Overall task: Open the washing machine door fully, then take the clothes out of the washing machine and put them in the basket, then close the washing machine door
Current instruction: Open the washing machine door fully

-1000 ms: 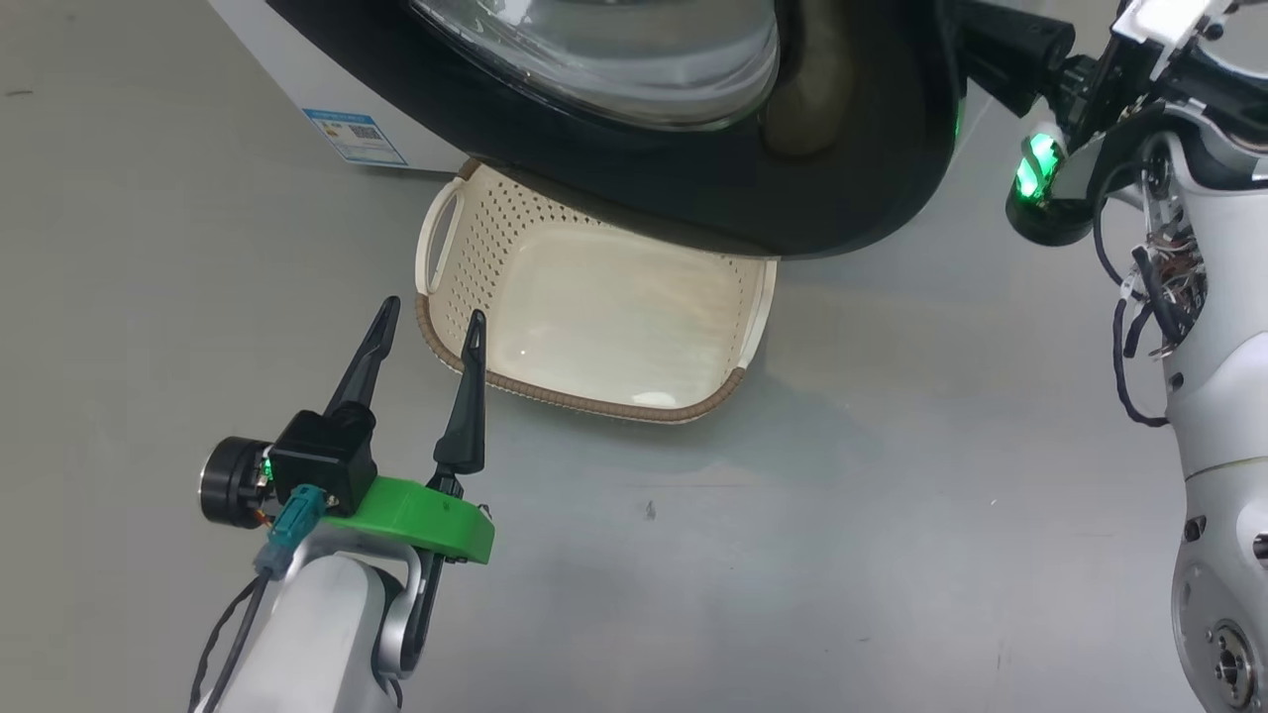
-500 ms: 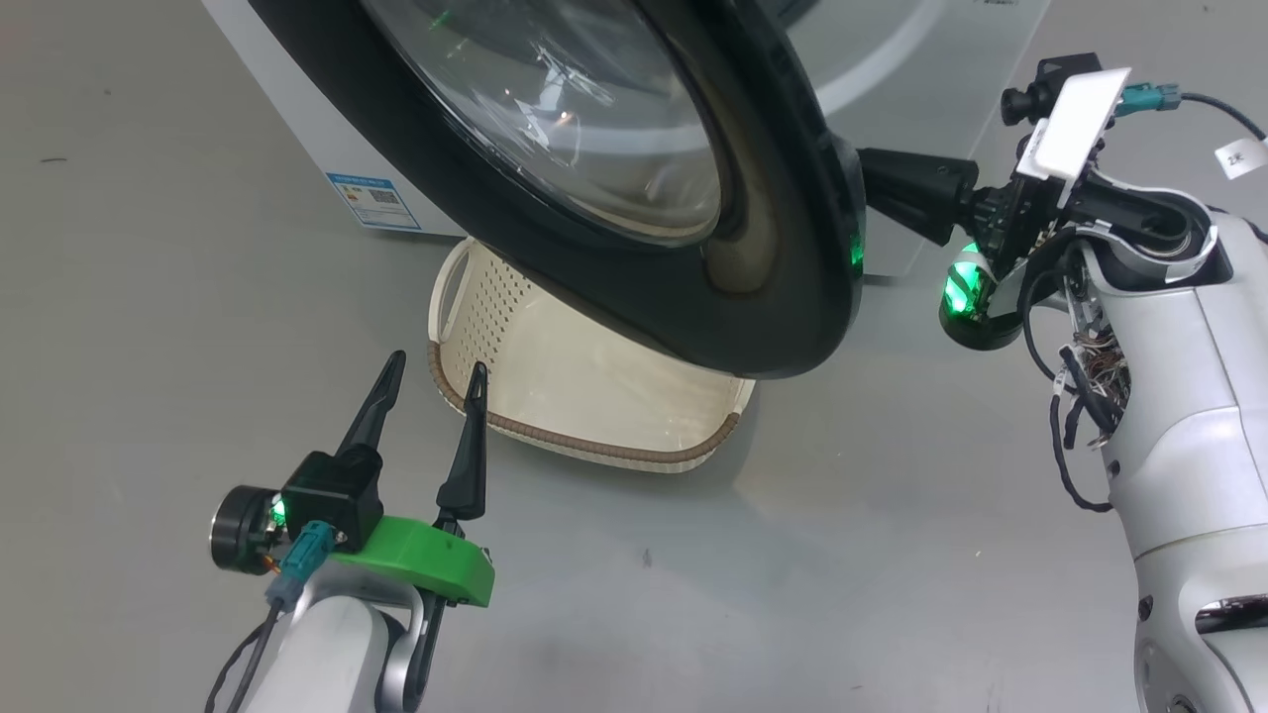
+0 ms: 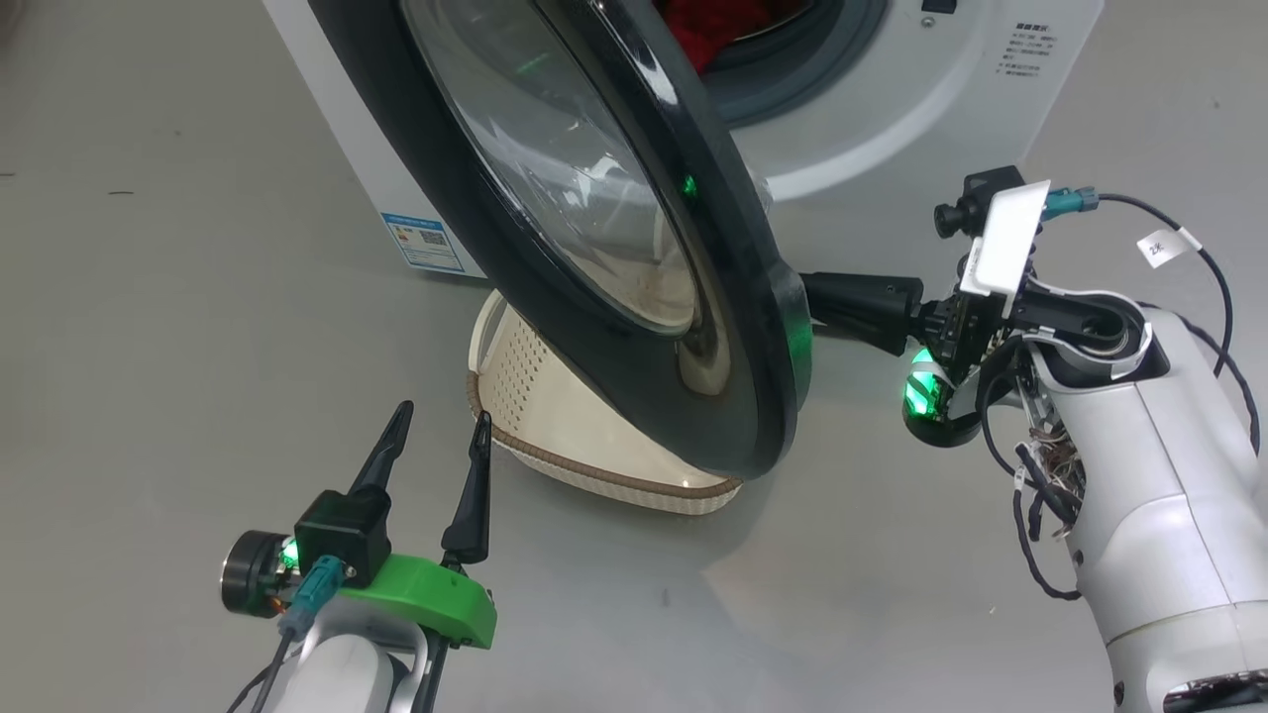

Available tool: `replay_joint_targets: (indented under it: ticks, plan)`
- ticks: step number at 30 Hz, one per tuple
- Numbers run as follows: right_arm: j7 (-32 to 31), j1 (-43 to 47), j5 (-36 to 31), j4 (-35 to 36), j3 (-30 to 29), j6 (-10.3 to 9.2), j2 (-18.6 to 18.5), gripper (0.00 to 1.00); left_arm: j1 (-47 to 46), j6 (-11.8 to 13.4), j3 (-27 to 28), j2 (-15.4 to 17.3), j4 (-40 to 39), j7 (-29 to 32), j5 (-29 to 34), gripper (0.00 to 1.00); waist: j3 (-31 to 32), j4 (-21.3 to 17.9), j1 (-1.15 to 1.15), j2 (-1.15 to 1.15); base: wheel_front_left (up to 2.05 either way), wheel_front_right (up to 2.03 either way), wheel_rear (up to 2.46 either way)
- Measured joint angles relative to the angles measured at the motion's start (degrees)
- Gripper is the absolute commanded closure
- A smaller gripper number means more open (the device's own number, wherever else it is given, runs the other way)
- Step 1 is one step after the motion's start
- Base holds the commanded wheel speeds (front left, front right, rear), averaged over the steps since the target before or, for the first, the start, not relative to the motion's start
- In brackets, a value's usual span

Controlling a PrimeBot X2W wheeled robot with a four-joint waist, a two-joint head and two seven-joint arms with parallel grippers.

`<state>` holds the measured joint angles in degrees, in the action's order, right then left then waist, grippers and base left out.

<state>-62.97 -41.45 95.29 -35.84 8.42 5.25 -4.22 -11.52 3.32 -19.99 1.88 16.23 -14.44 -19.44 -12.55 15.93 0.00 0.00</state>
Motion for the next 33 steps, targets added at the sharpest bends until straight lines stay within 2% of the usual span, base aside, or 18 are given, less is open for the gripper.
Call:
replay_joint_targets:
  ticks: [14, 19, 33]
  plan:
    - [0.1, 7.1, 3.5, 4.3, 3.4, 0.24, 0.3, 1.00, 1.7, 0.5, 0.2, 0.0, 0.2, 0.0, -0.2, 0.00, 3.0, 4.6, 0.00, 0.00, 0.00, 0.00, 0.00]
    - [1.2, 9.7, 7.4, 6.4, 6.0, 0.46, 0.3, 1.00, 2.0, 0.5, 0.1, 0.0, 0.4, 0.0, -0.2, 0.00, 3.8, 6.4, 0.00, 0.00, 0.00, 0.00, 0.00]
    - [5.8, 13.8, 12.9, 11.1, 14.7, 0.67, 0.4, 1.00, 3.1, 0.7, 1.3, 0.1, 0.5, 0.0, -0.2, 0.00, 5.1, 10.3, 0.00, 0.00, 0.00, 0.00, 0.00]
